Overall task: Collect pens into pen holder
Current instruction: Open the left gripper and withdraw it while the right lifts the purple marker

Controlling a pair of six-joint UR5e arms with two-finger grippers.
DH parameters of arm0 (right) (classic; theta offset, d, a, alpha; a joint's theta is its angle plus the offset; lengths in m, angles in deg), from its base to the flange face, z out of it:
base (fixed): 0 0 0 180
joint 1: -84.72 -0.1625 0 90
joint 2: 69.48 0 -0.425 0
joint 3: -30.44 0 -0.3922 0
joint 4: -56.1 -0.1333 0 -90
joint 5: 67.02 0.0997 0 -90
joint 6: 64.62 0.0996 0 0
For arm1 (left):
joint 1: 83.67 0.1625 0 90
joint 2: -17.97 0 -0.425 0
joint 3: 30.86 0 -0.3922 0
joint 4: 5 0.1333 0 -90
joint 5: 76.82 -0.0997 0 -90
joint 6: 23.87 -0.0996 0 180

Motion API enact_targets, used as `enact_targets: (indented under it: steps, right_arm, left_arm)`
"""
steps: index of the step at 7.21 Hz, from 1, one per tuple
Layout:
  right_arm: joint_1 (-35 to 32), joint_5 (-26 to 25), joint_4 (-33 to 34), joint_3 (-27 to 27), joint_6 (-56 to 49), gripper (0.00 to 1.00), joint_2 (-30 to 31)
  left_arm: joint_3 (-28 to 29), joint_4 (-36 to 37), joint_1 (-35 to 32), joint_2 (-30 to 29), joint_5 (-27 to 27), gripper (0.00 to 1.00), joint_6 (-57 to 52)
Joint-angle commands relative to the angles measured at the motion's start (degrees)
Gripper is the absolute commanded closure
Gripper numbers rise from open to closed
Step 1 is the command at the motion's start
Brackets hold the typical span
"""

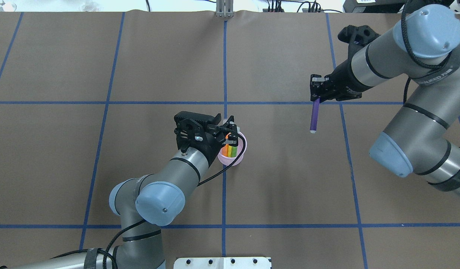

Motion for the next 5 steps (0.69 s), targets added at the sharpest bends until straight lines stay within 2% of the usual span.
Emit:
enact_targets:
  steps: [1, 2, 3, 4, 5]
  right_arm:
    - [-0.8, -8.47, -6.69, -2.81, 0.0, 1.0, -0.7]
    - [-0.71, -11.21, -10.74, -2.9, 0.0, 1.0, -0.79]
    - [-0.63, -15.24, -13.4, -2.99, 0.0, 1.0, -1.22]
    - [0.68, -19.89, -16.47, -3.08, 0.09, 1.0, -1.32]
    - [2.35, -22.46, -18.24, -3.16, 0.0, 1.0, -1.23]
  left_arm:
    - [-2.91, 0.17, -0.4, 0.14, 0.35, 0.01, -0.49]
    - [-4.94, 0.96, -2.67, 0.31, 6.27, 0.01, 0.02]
    - [-4.96, 1.31, -4.87, 1.36, 9.81, 0.01, 0.38]
    - [-5.14, 1.75, -9.15, 3.46, 17.93, 0.01, 3.43]
    - [-6.01, 2.63, -15.11, 5.83, 27.93, 0.01, 3.89]
